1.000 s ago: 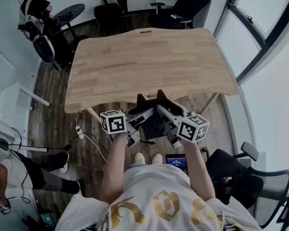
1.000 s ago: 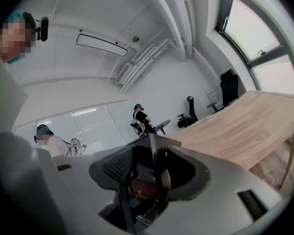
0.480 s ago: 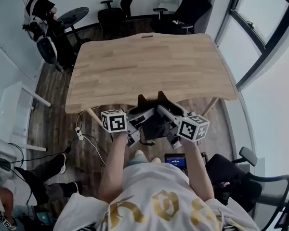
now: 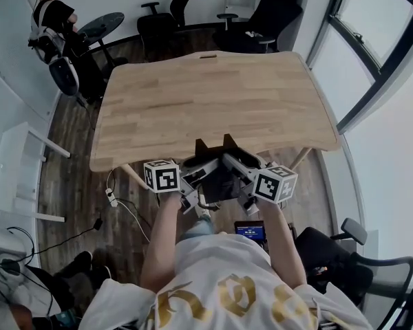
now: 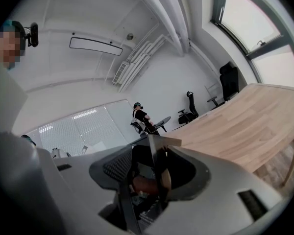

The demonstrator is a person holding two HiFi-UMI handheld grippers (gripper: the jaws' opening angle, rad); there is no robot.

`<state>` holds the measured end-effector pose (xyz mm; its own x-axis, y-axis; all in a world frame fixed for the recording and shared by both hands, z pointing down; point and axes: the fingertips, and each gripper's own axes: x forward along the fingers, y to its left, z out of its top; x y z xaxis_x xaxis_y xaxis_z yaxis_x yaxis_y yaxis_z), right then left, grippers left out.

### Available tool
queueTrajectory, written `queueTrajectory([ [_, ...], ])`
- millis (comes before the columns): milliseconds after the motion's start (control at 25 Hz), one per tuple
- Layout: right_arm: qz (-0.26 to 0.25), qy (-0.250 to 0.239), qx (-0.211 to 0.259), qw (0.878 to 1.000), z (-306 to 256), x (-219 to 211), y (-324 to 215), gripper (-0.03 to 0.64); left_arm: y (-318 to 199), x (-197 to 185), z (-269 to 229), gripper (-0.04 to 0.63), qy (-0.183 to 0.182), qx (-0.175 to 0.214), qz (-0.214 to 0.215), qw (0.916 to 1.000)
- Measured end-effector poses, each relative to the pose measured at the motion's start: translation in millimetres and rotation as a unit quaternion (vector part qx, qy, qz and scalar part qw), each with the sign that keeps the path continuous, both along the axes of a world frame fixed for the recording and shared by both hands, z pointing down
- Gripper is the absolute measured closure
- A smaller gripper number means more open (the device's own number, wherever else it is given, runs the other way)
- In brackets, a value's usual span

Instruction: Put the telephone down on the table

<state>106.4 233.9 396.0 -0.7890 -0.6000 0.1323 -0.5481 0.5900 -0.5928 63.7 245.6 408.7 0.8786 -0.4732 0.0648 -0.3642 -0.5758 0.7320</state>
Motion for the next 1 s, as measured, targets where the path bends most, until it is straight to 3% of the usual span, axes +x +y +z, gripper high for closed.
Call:
queueTrajectory([
  [440, 0.018, 0.012, -0.037, 0.999, 29.1, -1.3, -119.0, 0.4, -119.0, -1.5, 29.8, 0.383, 0.013, -0.03, 0.025, 0.9992],
  [1000, 0.025, 0.029, -0.082, 0.996, 56.1, -69.0, -275.2, 0.4, -274.9, -68.5, 57.6, 0.383, 0.029, -0.073, 0.042, 0.996],
])
